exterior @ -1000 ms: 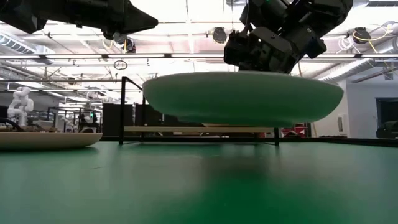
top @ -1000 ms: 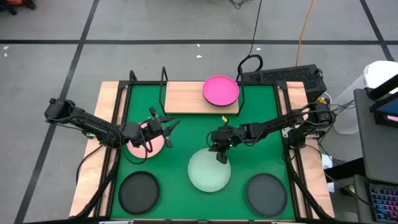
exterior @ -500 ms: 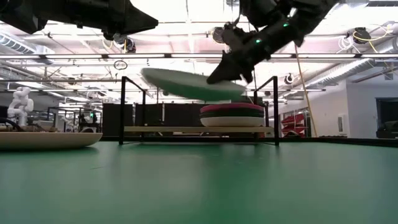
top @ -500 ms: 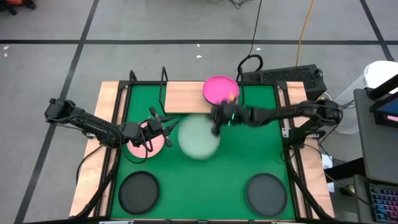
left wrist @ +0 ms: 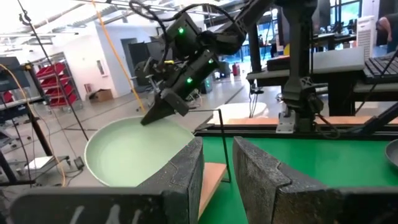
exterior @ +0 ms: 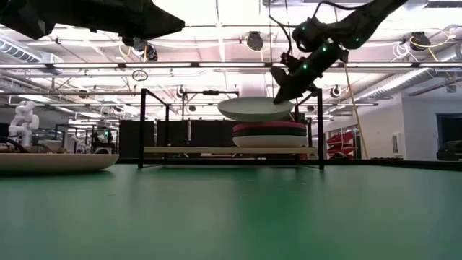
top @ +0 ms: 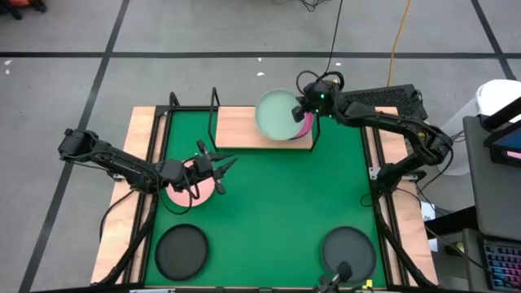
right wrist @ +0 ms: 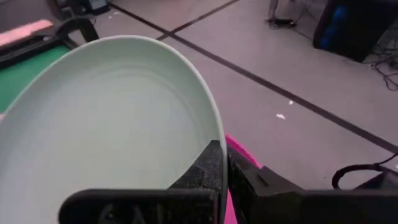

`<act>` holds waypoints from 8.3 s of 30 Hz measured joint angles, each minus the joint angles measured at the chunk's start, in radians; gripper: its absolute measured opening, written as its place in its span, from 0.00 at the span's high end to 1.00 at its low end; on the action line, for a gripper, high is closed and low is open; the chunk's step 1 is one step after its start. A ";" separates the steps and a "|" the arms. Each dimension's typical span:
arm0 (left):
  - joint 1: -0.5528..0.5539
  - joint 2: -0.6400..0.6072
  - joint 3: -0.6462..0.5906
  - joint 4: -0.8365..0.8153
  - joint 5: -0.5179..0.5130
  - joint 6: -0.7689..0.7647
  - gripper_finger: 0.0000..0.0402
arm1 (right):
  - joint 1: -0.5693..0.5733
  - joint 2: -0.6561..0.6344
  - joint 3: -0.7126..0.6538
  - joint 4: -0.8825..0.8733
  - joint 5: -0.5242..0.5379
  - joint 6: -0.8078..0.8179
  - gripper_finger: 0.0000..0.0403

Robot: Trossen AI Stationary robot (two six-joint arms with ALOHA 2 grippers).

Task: Place and stack plates onto a shelf
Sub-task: Stack the green plate on top of the pink plate on the shelf, then put the orange plate on the shelf, then stack the right black plate on top of the orange plate on the shelf

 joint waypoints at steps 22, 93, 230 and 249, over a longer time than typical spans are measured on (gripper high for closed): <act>0.003 0.000 0.000 -0.004 0.001 -0.006 0.76 | -0.024 -0.018 -0.002 -0.048 0.101 -0.163 0.67; -0.128 0.520 0.514 -1.777 0.391 -1.253 0.77 | 0.841 -0.779 -0.663 0.416 -0.100 -0.109 0.63; 0.559 0.721 0.952 -1.592 0.401 -0.095 0.95 | 0.754 -0.712 -0.244 -0.175 0.105 -0.263 0.63; 0.499 0.596 0.953 -1.641 0.416 -0.123 0.66 | 0.754 -0.712 -0.246 -0.175 0.105 -0.284 0.63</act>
